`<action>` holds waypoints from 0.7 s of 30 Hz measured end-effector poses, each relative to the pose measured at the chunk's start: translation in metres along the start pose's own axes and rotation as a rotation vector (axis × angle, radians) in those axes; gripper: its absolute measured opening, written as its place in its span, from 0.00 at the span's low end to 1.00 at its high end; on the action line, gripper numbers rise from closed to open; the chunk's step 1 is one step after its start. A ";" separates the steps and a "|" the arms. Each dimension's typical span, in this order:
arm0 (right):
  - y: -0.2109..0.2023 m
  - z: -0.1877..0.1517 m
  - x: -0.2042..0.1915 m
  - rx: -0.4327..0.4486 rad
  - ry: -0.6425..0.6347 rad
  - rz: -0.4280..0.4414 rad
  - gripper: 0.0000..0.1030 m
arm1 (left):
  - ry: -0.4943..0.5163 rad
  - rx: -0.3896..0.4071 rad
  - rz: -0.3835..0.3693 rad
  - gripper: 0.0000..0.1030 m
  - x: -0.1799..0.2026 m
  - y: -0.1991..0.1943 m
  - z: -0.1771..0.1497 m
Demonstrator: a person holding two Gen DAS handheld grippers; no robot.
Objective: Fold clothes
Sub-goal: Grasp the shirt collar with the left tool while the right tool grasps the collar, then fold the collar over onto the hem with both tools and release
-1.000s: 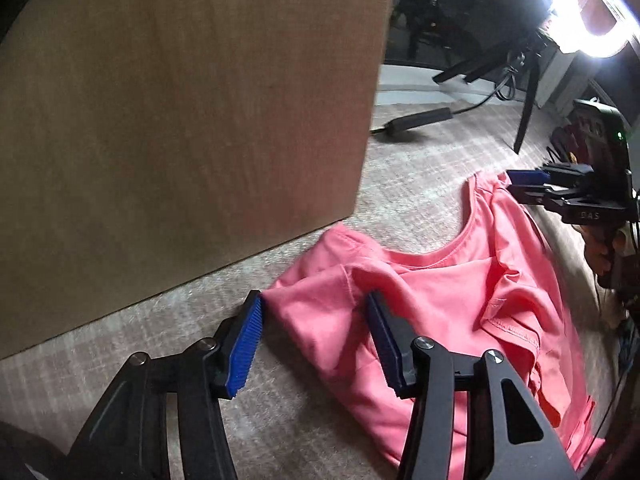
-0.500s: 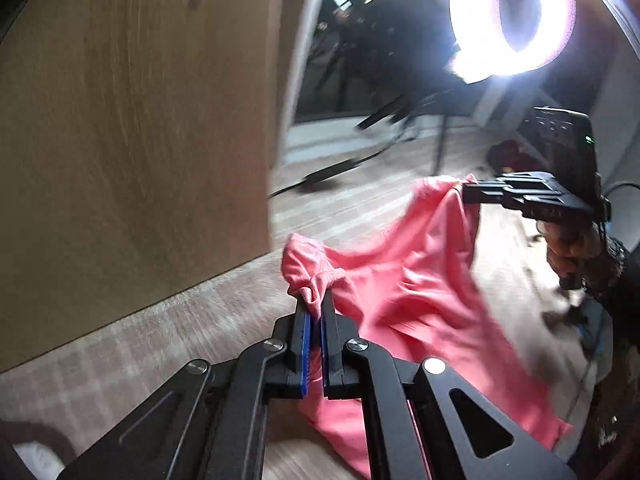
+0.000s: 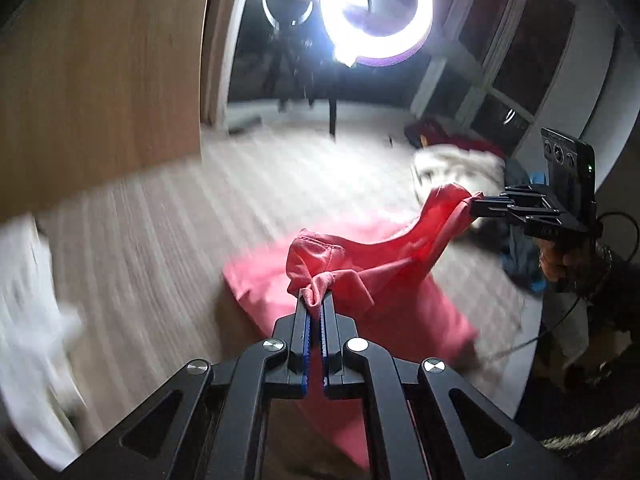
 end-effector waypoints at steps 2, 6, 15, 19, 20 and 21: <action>0.006 -0.033 -0.002 -0.019 0.035 -0.026 0.04 | 0.011 -0.046 0.014 0.03 0.011 0.015 -0.025; 0.018 -0.061 -0.002 -0.035 0.038 -0.053 0.04 | 0.043 -0.086 0.046 0.03 0.028 0.026 -0.051; -0.034 -0.086 0.001 -0.181 -0.129 -0.149 0.26 | 0.213 -0.173 0.075 0.09 0.059 -0.011 -0.078; -0.035 -0.074 -0.006 -0.141 -0.096 -0.115 0.31 | 0.318 -0.187 0.067 0.19 0.078 0.001 -0.072; -0.030 -0.073 -0.011 -0.144 -0.111 -0.104 0.31 | 0.344 -0.191 0.065 0.21 0.083 0.004 -0.070; -0.024 -0.074 -0.018 -0.156 -0.146 -0.103 0.31 | 0.370 -0.194 0.063 0.22 0.088 0.007 -0.069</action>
Point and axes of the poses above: each gripper's, at about its wrist camera, not at the fingertips, and y roughly the way its jaws point, x to its right, z to its top, the point moved 1 cm from there along y, roughly the way its jaws point, and after that the axes turned 7 degrees about y, right-handed, at the moved point
